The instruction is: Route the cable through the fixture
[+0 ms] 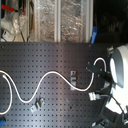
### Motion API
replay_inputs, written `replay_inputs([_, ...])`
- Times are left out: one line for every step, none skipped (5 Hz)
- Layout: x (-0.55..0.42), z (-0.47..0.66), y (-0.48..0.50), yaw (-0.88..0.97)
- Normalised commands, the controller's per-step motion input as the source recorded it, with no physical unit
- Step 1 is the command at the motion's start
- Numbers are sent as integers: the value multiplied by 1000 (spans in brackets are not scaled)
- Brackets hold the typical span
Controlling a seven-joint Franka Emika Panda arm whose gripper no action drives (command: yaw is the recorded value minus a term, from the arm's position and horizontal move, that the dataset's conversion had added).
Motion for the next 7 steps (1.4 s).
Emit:
replay_inputs([0,0,0,446])
replay_inputs([-165,44,-268,389])
replay_inputs([-262,138,-339,277])
replay_inputs([-19,0,17,309])
replay_inputs([27,0,26,494])
replay_inputs([-9,0,11,523])
replay_inputs([-17,6,26,511])
